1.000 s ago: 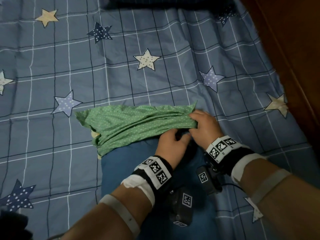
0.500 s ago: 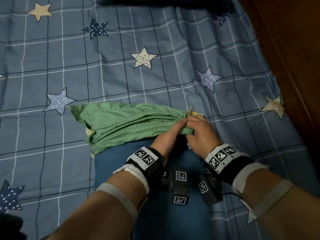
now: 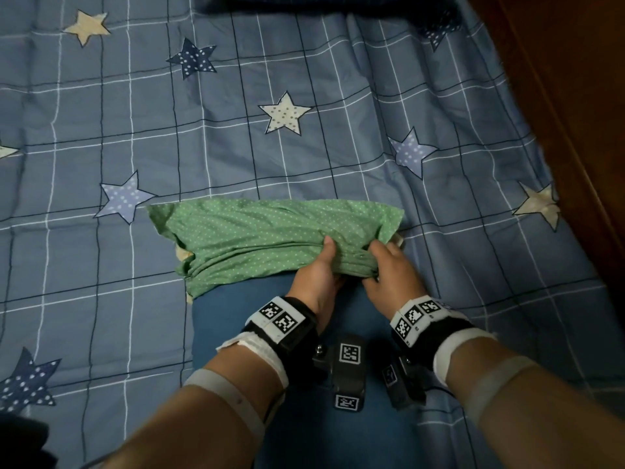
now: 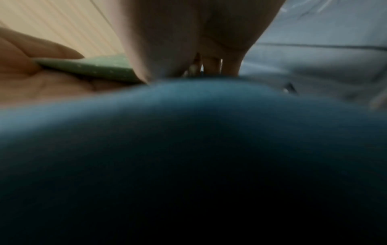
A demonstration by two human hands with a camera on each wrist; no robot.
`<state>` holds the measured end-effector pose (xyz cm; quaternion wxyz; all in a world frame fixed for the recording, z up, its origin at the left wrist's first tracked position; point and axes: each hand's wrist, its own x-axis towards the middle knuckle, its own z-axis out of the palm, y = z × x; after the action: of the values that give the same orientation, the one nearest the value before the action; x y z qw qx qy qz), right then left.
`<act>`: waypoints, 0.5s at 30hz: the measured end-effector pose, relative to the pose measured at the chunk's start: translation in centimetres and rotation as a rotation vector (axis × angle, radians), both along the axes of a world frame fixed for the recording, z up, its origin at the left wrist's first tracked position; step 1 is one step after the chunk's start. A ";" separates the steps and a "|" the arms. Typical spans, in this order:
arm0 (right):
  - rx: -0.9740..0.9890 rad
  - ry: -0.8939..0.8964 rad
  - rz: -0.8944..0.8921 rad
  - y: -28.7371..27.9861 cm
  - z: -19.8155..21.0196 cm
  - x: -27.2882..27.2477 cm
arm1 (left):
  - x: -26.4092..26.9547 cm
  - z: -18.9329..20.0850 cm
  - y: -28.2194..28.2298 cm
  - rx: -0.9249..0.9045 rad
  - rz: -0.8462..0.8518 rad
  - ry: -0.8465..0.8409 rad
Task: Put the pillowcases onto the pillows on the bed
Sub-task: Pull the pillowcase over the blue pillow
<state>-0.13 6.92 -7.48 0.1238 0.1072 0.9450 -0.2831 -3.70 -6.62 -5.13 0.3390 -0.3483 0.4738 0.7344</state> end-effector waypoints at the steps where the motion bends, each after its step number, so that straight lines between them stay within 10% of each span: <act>1: -0.002 -0.013 0.000 -0.3 -0.1 0.5 | 0.1 0.4 -0.3 0.030 0.009 -0.029; 8: -0.032 0.031 -0.141 -1.1 1.2 1.3 | 0.5 2.3 -3.3 0.025 -0.100 -0.079; 15: -0.050 0.063 -0.104 -1.6 1.5 2.0 | -1.0 3.0 -9.7 -0.261 0.179 -0.065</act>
<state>1.83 5.36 -5.94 0.0817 0.1439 0.9342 -0.3161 -4.66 -16.27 -2.16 0.2391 -0.4536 0.5212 0.6822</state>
